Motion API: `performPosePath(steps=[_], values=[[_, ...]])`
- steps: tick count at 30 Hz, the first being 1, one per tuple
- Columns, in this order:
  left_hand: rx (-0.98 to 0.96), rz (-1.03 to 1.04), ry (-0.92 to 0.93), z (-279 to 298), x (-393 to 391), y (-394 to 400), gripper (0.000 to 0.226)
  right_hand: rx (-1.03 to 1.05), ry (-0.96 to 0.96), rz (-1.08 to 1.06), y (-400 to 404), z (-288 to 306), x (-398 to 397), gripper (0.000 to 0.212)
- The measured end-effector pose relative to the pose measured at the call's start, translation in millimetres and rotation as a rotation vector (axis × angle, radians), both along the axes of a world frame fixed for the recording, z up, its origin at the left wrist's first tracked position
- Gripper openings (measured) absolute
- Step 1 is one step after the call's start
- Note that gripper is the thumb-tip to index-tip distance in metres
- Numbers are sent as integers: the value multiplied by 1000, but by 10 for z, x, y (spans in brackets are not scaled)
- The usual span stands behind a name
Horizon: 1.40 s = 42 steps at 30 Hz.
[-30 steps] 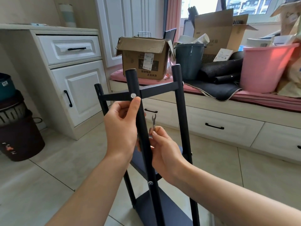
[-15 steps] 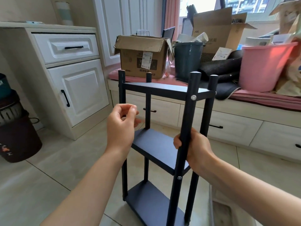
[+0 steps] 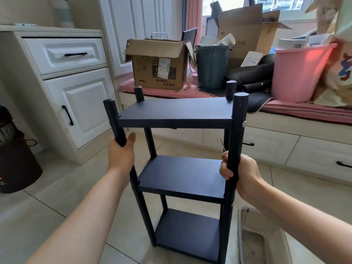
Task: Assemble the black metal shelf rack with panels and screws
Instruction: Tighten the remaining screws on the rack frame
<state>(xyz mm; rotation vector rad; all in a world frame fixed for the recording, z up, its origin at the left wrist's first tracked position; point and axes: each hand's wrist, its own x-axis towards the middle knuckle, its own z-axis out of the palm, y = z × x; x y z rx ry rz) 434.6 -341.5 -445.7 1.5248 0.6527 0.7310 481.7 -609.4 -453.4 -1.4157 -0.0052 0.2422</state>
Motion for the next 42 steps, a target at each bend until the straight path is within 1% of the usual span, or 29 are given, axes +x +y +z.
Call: performPosePath(steps=[2, 6, 8, 11, 15, 18, 21, 26, 29, 33, 35, 39, 42], values=[[33, -44, -12, -22, -13, 26, 19, 1, -20, -24, -20, -23, 35, 22], [218, -164, -61, -94, -66, 74, 29, -23, -31, -114, -68, -56, 115, 20], [264, -183, -88, -120, -76, 67, 30, -62, -49, -162, -101, -56, 150, 21], [267, -169, -110, -109, -50, 32, 29, -87, -48, -208, -123, -44, 173, 23], [192, -138, -139, -58, -18, 9, 30, -93, -24, -242, -76, -36, 173, 26], [218, -114, -143, -59, -27, -7, 34, -92, -15, -259, -56, -59, 202, 23], [238, -78, -126, -69, -55, 17, 37, -126, -47, -273, -56, -87, 257, 21], [206, -3, -124, -108, -95, 45, 41, -2, -32, -284, -57, -67, 300, 27], [192, 19, -139, -120, -118, 47, 44, -39, -116, -271, -62, -51, 284, 28], [170, 25, -154, -95, -132, 17, 43, -139, -299, -245, -44, -26, 273, 27], [173, 30, -146, -70, -143, -13, 43, -179, -341, -238, -59, -14, 273, 27], [174, 52, -157, 11, -178, -97, 43, -185, -382, -253, -89, -4, 270, 26], [191, 61, -185, 78, -204, -197, 42, -305, -498, -233, -84, 3, 252, 21]])
